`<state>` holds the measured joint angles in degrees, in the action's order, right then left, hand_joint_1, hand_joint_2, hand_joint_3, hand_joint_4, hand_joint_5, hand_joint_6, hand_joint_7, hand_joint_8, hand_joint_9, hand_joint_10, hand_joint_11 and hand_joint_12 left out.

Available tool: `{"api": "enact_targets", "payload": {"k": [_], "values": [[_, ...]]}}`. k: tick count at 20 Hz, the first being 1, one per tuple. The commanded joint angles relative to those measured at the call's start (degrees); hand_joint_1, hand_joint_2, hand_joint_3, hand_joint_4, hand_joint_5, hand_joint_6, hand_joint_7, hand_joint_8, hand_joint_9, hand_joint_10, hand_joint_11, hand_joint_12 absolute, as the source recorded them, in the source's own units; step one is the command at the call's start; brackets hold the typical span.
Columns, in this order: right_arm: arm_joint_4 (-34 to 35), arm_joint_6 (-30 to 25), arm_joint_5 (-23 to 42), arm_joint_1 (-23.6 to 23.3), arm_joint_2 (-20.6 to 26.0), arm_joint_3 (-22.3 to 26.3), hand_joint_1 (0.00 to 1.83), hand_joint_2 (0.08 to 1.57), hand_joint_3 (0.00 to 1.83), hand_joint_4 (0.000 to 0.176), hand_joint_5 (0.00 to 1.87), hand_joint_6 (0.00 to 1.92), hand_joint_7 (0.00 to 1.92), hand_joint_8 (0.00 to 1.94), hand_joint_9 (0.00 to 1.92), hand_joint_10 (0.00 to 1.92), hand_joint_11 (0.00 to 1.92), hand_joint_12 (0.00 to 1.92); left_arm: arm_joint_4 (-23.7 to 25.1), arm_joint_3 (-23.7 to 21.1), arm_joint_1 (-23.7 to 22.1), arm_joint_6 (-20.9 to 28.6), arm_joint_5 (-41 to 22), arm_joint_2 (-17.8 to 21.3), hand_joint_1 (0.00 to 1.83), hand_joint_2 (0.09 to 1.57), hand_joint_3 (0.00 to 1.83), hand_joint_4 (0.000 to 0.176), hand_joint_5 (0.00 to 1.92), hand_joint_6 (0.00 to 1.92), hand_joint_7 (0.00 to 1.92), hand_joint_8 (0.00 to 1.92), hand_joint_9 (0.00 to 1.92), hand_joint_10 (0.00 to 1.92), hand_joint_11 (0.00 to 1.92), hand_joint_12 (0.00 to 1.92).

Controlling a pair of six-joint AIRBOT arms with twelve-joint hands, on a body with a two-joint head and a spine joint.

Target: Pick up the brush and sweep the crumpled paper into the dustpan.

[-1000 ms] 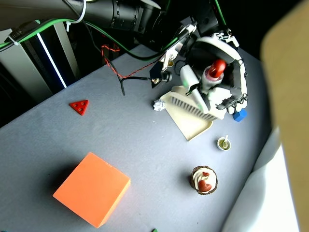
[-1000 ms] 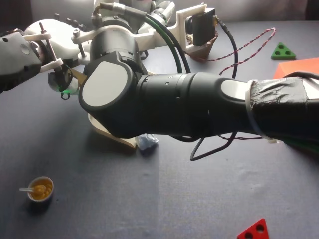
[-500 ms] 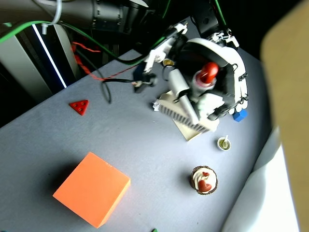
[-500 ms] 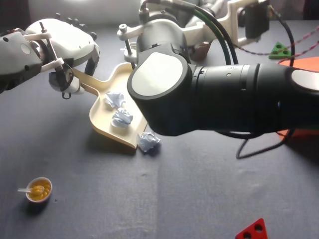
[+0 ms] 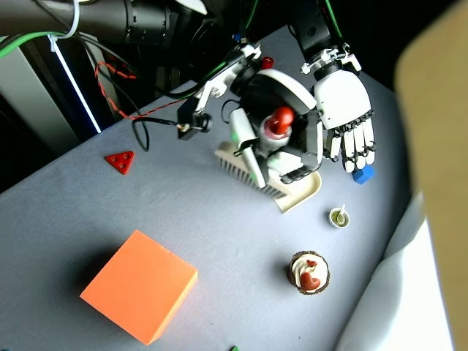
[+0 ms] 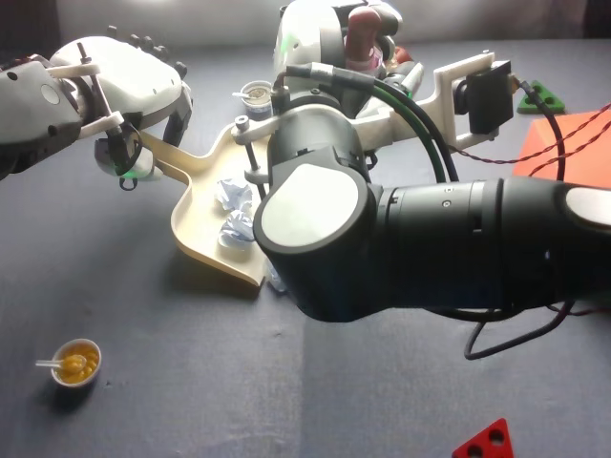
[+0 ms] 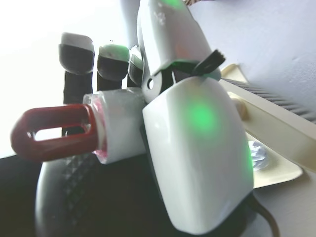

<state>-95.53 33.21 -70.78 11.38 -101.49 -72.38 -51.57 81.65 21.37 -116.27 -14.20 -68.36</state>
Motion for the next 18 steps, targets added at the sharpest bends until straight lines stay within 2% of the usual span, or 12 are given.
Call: {"api": "enact_targets", "payload": {"k": [1,6,10,13,14,18], "values": [[-6.85,1.01,-2.22,-0.28,0.19,0.40,1.53,1.20,0.00,0.176,0.97,1.92,1.10,1.94,1.05,1.92,0.97,1.92,1.03,0.24,-0.84,-0.24,-4.81,0.63,1.10,1.16,0.00,0.000,0.91,1.09,0.40,0.00,0.28,0.01,0.24,0.09],[-7.41,0.98,-2.00,-0.53,-2.06,-0.91,1.52,1.18,0.00,0.176,1.00,1.92,1.10,1.94,1.07,1.92,0.98,1.92,0.68,0.02,-0.69,-0.24,-5.59,0.56,1.11,1.14,0.00,0.000,0.93,1.05,0.41,0.00,0.29,0.00,0.26,0.11],[-7.84,0.97,-1.41,-1.61,-5.19,-4.10,1.52,1.17,0.00,0.176,1.00,1.92,1.10,1.94,1.08,1.92,0.97,1.92,0.20,-0.11,-0.45,-0.24,-6.37,0.48,1.12,1.14,0.00,0.000,0.93,1.04,0.39,0.00,0.29,0.00,0.26,0.12],[-9.22,0.73,-0.71,-1.96,-7.01,-6.58,1.51,1.18,0.00,0.176,0.97,1.92,1.06,1.94,1.01,1.92,0.93,1.92,0.15,-0.10,-0.41,-0.24,-6.64,0.47,1.11,1.15,0.00,0.000,0.92,1.07,0.39,0.01,0.28,0.00,0.26,0.13],[-9.23,0.64,-0.54,-2.09,-7.36,-7.30,1.52,1.17,0.00,0.176,0.99,1.92,1.07,1.94,1.04,1.92,0.97,1.92,0.11,-0.11,-0.39,-0.24,-6.70,0.46,1.11,1.15,0.00,0.000,0.92,1.07,0.40,0.01,0.29,0.01,0.27,0.13],[-11.46,-1.96,0.81,-2.39,-8.17,-9.07,1.54,1.18,0.00,0.176,1.00,1.92,1.08,1.94,1.04,1.92,0.98,1.92,-0.33,-0.24,0.12,-0.22,-7.12,0.26,1.12,1.15,0.00,0.000,0.93,1.06,0.40,0.00,0.30,0.01,0.27,0.14]]}}
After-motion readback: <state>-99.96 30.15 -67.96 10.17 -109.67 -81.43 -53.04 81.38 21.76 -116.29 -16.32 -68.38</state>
